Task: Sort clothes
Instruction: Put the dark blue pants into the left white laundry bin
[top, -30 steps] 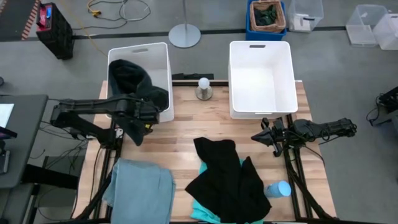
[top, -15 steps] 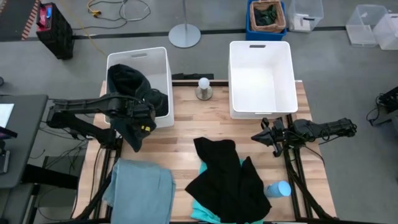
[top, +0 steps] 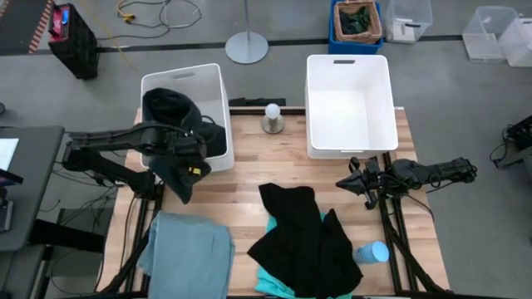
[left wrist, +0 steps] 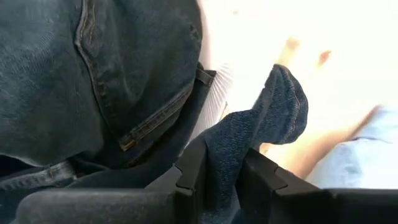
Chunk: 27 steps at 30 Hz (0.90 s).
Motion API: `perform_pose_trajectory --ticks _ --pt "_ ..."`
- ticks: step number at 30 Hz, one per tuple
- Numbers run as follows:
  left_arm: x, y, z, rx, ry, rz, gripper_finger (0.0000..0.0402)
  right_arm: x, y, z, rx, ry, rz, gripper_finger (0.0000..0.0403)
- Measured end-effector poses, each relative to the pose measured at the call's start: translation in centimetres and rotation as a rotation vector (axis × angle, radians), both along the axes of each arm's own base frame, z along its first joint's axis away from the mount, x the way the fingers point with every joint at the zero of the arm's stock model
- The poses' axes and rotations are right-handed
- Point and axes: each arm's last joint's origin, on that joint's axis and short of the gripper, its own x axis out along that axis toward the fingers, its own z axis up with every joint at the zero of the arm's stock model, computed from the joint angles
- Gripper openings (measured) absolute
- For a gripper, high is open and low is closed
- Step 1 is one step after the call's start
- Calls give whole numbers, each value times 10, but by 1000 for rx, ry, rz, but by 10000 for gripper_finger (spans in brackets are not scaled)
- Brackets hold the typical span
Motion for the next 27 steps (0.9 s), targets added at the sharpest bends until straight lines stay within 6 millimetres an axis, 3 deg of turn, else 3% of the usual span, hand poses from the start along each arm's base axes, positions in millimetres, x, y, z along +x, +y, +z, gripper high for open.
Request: perform_pose_trajectory --ticks 16,24,27 --pt "-11 1 58 72 -202 31 30 0 0 0 -9 -1 -1 24" --pt "-31 7 112 289 -426 138 10 0 0 0 -11 -1 -1 24" --pt "-37 10 121 401 -454 201 10 0 0 0 -11 -1 -1 24"
